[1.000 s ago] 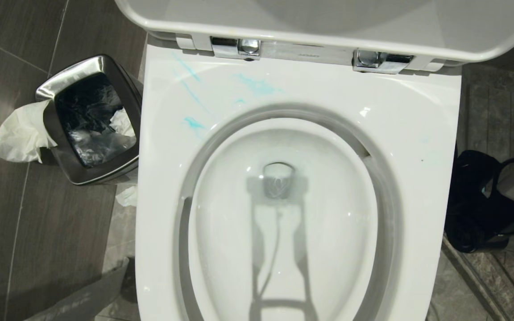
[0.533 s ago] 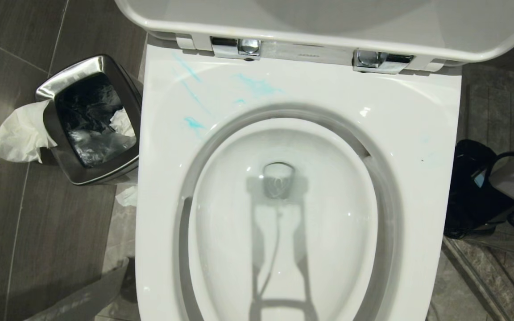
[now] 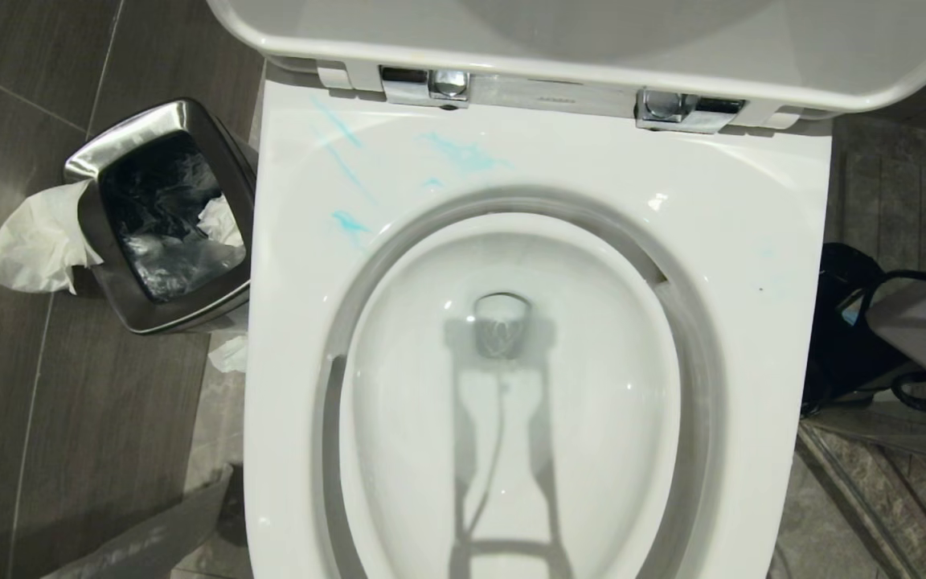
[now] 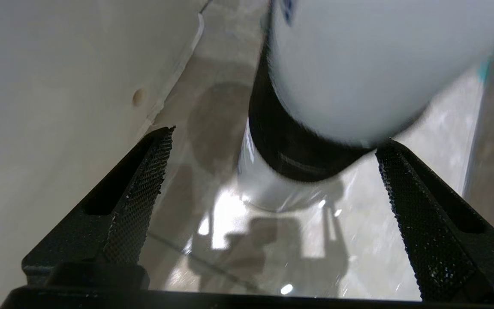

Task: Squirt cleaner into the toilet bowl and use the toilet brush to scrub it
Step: Pour in the cleaning agent

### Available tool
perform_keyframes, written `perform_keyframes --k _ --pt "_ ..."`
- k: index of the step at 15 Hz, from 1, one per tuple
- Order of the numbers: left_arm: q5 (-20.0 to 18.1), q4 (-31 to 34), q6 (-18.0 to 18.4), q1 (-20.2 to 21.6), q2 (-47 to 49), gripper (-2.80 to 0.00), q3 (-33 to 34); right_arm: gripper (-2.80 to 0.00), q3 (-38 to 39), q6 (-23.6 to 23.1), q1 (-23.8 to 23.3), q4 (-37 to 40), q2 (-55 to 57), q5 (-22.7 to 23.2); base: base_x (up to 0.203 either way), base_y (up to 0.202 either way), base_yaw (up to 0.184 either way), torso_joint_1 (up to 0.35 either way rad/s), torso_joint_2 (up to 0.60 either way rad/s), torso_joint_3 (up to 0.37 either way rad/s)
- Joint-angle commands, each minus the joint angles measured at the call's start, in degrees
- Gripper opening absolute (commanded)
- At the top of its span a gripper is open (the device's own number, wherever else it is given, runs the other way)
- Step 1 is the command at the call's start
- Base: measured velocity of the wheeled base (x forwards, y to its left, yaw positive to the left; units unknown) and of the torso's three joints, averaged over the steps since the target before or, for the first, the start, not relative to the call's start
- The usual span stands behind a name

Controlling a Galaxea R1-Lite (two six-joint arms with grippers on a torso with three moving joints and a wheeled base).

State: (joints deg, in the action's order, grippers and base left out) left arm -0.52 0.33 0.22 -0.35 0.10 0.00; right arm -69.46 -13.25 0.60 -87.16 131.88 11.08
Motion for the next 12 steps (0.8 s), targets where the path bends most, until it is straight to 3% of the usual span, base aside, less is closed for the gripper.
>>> perform_keyframes --k 1,12 --pt "0.0 0.02 0.13 0.05 0.08 -2.8 0.09 0.0 -2.53 -1.12 -0.04 -0.51 1.78 0.53 0.0 0.0 0.0 0.0 0.0 0.0" --pt "0.0 0.02 0.04 0.0 0.08 -2.8 0.09 0.0 -12.66 -1.46 -0.6 -0.51 4.77 1.49 0.0 0.0 0.0 0.0 0.0 0.0"
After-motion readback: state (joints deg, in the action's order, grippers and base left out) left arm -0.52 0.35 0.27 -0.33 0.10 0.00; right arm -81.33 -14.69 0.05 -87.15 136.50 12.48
